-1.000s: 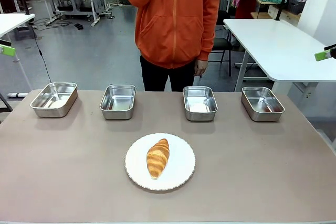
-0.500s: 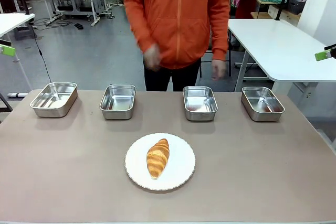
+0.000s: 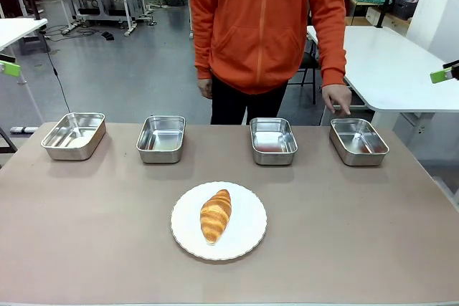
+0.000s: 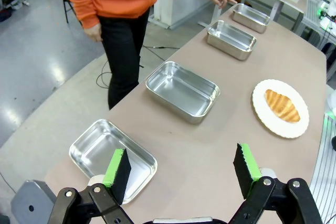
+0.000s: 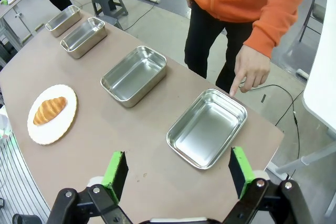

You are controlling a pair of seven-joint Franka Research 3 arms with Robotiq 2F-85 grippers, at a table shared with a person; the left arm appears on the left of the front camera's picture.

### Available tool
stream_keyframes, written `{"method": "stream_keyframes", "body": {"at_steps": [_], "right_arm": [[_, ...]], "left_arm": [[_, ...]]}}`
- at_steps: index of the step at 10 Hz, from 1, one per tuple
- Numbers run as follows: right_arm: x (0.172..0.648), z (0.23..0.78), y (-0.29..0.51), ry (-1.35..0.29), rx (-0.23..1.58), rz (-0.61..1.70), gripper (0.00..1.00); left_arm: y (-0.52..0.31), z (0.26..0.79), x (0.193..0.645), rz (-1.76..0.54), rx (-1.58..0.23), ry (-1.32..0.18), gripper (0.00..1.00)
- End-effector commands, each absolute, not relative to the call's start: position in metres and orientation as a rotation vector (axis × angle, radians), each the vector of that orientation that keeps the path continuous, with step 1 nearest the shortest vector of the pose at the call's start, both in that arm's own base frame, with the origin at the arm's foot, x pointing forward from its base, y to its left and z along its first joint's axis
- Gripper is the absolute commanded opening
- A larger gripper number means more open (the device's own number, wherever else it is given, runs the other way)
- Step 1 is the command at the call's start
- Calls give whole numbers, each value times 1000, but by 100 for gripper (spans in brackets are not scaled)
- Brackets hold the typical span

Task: Place the bread in the container.
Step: Place the Butter Roll into the Airtight Container indicated by the human.

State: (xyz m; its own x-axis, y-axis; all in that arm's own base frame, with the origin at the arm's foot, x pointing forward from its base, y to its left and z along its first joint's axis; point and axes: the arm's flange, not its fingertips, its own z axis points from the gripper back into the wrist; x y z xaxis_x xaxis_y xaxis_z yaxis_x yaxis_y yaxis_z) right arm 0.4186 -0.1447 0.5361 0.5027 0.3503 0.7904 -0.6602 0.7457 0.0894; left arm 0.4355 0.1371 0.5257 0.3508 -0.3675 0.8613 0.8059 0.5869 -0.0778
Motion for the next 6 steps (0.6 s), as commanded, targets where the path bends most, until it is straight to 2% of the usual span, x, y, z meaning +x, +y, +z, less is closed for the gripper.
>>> {"method": "stream_keyframes", "body": {"at_steps": [1, 6], "right_arm": [[422, 535, -145, -877, 420, 650, 100], [422, 535, -145, -877, 420, 650, 100]], "left_arm": [[136, 528, 435, -827, -552, -938, 100], [136, 528, 435, -827, -552, -938, 100]]}}
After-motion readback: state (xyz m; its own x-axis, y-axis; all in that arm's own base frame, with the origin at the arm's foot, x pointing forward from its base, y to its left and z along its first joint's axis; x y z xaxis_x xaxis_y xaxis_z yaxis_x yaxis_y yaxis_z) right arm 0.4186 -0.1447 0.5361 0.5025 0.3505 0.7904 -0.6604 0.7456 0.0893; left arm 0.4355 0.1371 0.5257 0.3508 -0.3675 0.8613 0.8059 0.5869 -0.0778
